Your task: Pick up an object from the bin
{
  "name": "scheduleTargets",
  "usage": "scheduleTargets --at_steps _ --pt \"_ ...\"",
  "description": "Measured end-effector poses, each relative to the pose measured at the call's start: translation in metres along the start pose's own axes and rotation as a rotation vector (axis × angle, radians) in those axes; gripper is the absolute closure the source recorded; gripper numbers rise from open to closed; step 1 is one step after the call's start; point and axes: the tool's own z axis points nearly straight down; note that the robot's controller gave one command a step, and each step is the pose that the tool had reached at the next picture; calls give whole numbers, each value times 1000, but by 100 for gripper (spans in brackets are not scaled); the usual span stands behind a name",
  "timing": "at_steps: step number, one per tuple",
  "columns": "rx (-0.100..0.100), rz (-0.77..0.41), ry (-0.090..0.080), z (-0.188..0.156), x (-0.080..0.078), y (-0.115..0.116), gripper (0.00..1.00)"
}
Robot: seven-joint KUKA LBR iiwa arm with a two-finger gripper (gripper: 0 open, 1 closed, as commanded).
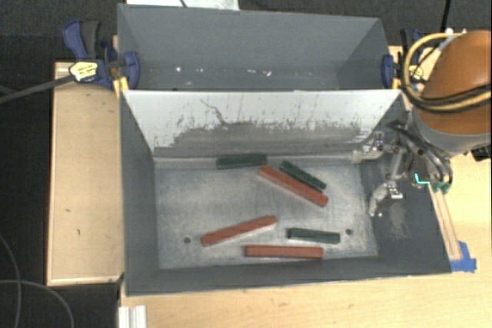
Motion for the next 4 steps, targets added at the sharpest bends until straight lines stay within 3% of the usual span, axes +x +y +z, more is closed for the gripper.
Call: scheduleTargets --at_steps 1,2,3,4 --pt "1 -3 -8 -4 -2 0 0" --pt "2 -58 -14 61 -28 40 0" --pt "0 20 -6 69 -57 99 0" --pt "-1 220 -10 88 -70 81 0"
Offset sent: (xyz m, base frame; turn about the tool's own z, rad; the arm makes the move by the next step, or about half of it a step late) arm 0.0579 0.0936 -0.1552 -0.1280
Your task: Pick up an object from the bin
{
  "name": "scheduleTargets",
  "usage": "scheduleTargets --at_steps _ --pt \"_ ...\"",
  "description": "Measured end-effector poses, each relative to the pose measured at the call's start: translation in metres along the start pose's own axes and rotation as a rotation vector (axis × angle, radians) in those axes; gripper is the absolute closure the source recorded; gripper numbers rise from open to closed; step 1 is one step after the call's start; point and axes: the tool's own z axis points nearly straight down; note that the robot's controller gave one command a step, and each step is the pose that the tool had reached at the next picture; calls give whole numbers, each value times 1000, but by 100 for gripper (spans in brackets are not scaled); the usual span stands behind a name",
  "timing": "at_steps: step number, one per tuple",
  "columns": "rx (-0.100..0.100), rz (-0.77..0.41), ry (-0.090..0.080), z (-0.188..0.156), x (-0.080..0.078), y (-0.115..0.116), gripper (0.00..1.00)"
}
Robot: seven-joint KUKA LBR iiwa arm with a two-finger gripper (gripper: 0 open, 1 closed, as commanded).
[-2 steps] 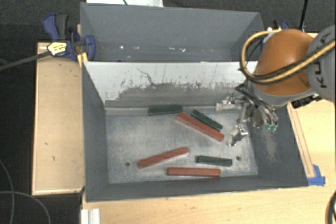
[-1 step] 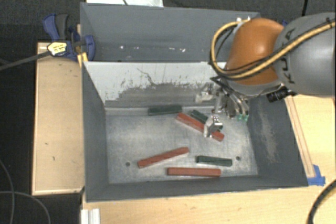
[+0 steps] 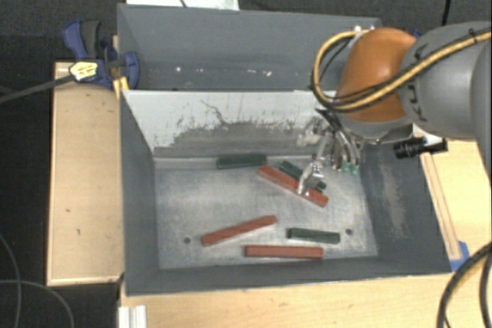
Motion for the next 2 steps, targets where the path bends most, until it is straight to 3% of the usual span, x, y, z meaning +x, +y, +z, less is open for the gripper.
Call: scheduleTargets --at_steps 1,2 --pt "0 18 -2 66 2 -14 0" --pt "2 213 -6 62 -3 -1 100"
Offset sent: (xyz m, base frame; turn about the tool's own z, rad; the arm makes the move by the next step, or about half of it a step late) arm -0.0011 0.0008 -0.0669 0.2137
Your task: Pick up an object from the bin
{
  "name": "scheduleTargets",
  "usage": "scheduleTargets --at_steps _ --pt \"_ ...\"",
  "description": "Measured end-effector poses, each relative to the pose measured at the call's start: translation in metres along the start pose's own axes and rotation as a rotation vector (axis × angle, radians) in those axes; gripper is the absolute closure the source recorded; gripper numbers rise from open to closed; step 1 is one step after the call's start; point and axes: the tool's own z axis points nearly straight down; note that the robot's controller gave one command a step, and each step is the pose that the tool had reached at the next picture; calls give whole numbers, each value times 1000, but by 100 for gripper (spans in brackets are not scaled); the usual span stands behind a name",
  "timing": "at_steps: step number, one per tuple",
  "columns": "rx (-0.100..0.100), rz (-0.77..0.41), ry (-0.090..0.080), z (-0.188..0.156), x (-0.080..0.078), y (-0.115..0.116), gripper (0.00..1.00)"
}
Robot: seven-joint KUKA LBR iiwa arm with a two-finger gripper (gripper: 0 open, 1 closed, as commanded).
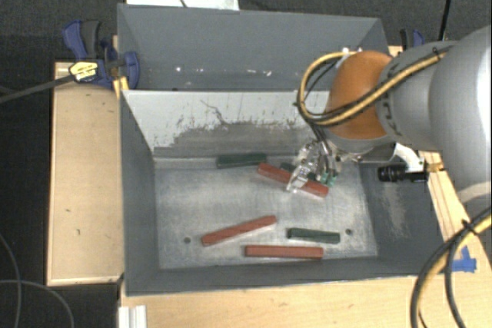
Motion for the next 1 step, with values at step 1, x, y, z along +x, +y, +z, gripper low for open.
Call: scheduleTargets --at_steps 1 --pt "0 0 0 0 0 0 100"
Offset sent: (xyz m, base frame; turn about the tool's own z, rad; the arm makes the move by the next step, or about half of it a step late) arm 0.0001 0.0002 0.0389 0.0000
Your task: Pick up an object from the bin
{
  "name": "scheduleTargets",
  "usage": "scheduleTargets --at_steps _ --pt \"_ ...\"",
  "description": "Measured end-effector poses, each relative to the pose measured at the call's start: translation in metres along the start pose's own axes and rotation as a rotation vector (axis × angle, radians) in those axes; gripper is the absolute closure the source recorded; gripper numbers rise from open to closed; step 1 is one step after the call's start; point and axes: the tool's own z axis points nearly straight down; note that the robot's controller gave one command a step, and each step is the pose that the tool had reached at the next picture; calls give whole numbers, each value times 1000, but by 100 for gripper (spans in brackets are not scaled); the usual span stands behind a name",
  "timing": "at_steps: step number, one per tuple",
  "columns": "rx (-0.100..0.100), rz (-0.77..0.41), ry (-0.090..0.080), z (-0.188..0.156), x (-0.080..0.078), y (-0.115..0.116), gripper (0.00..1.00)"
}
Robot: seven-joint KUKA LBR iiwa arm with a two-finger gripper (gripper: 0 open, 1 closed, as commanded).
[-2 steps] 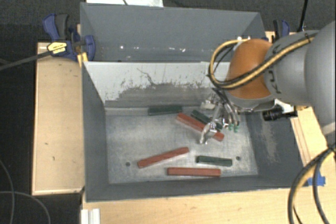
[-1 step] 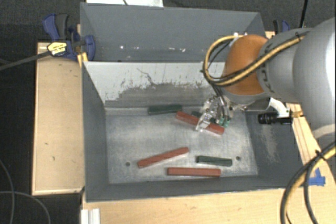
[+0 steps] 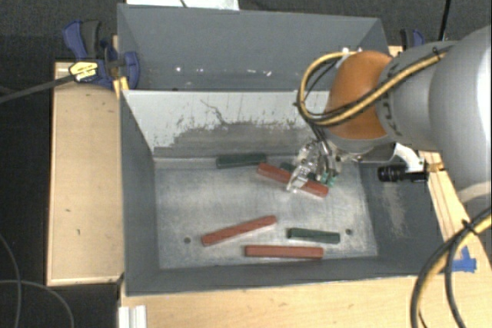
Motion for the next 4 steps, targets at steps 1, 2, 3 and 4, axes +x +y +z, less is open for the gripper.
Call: scheduleTargets --at_steps 1,2,3,4 --pt "1 0 2 -2 1 0 100" --pt "2 -1 9 -13 3 0 100" --pt "3 -3 14 -27 3 0 100" --pt "2 -3 13 -46 3 0 100"
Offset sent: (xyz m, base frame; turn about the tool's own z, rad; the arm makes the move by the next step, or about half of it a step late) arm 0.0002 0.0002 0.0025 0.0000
